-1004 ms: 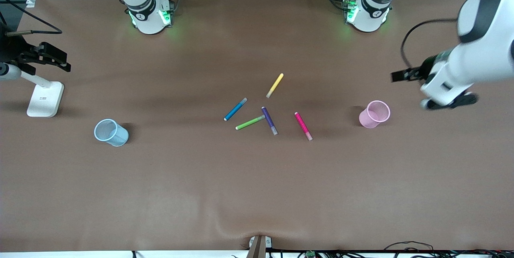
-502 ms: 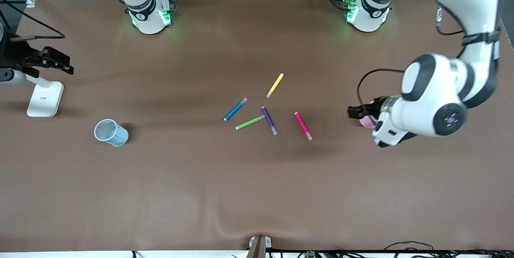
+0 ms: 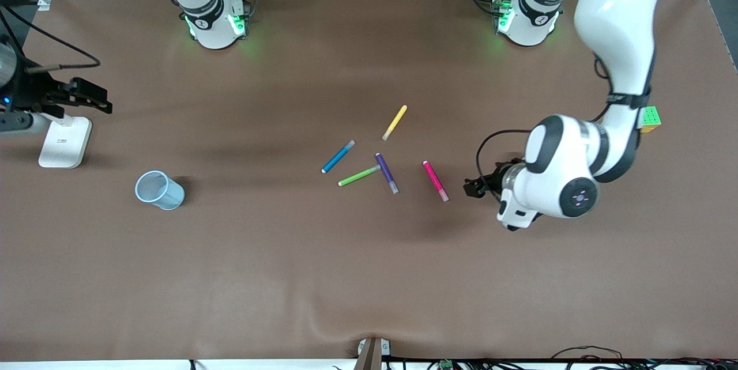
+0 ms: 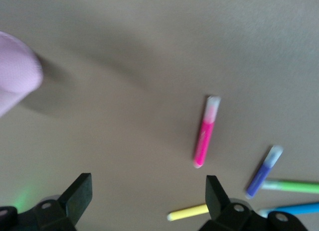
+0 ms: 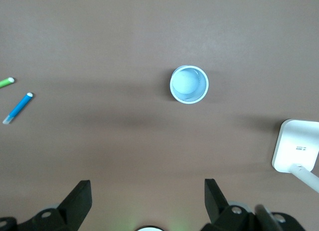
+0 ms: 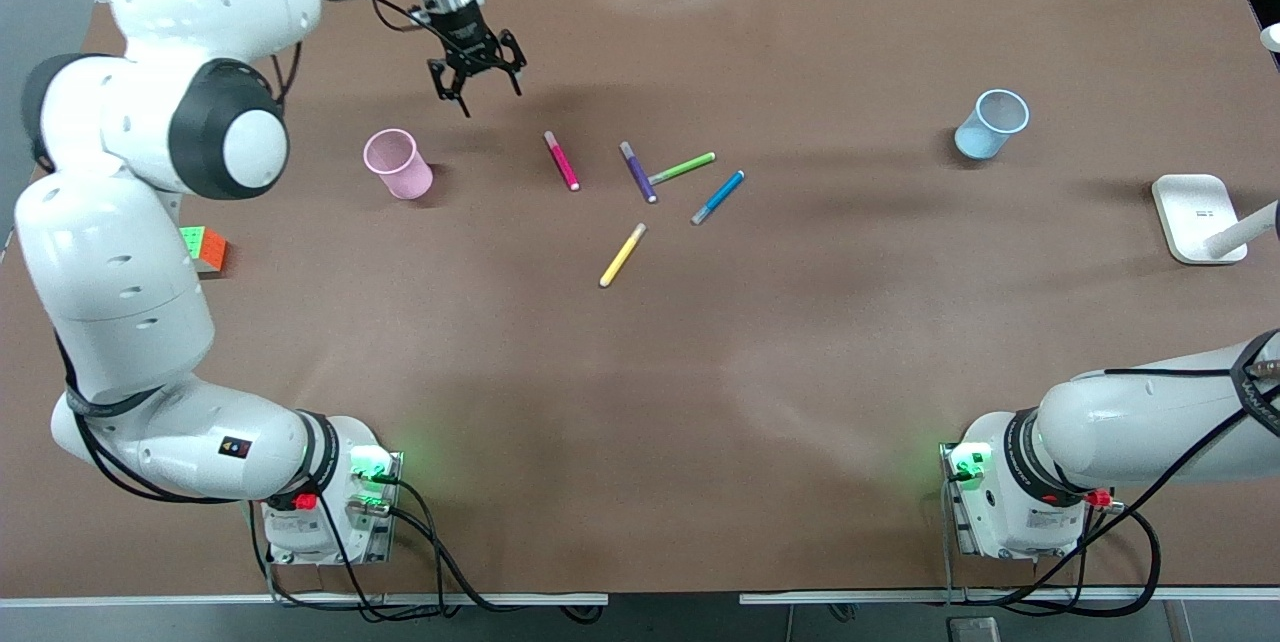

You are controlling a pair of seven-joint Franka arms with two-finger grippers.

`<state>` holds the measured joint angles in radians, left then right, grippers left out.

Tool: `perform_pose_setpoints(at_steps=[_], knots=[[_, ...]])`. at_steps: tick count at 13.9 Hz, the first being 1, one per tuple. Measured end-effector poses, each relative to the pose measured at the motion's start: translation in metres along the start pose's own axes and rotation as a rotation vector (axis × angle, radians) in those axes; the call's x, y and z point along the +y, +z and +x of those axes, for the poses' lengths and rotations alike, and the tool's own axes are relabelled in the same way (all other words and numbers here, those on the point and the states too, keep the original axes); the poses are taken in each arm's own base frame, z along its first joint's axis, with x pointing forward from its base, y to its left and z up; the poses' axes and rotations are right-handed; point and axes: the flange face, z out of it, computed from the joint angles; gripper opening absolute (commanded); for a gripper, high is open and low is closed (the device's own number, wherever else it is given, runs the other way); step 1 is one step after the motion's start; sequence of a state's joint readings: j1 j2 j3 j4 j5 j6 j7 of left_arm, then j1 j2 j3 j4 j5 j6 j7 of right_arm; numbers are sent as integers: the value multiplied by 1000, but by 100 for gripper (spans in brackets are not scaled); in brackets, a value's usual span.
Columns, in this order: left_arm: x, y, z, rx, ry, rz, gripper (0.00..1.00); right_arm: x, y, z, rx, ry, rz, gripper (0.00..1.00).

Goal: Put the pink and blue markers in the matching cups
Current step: 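Reach the left gripper down to the pink marker and grasp it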

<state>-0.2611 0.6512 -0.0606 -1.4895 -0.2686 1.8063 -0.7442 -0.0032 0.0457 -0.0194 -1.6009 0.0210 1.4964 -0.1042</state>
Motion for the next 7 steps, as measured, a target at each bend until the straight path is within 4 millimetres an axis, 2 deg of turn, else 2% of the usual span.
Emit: perform_pose_setpoints(at_steps=[4,7], knots=[[23,44,11,-10,-98,-78,100,14,43,25,-78,19,7,100],[37,72,16,-27,-132,-148,100,18,56,31,-101,25,10,100]])
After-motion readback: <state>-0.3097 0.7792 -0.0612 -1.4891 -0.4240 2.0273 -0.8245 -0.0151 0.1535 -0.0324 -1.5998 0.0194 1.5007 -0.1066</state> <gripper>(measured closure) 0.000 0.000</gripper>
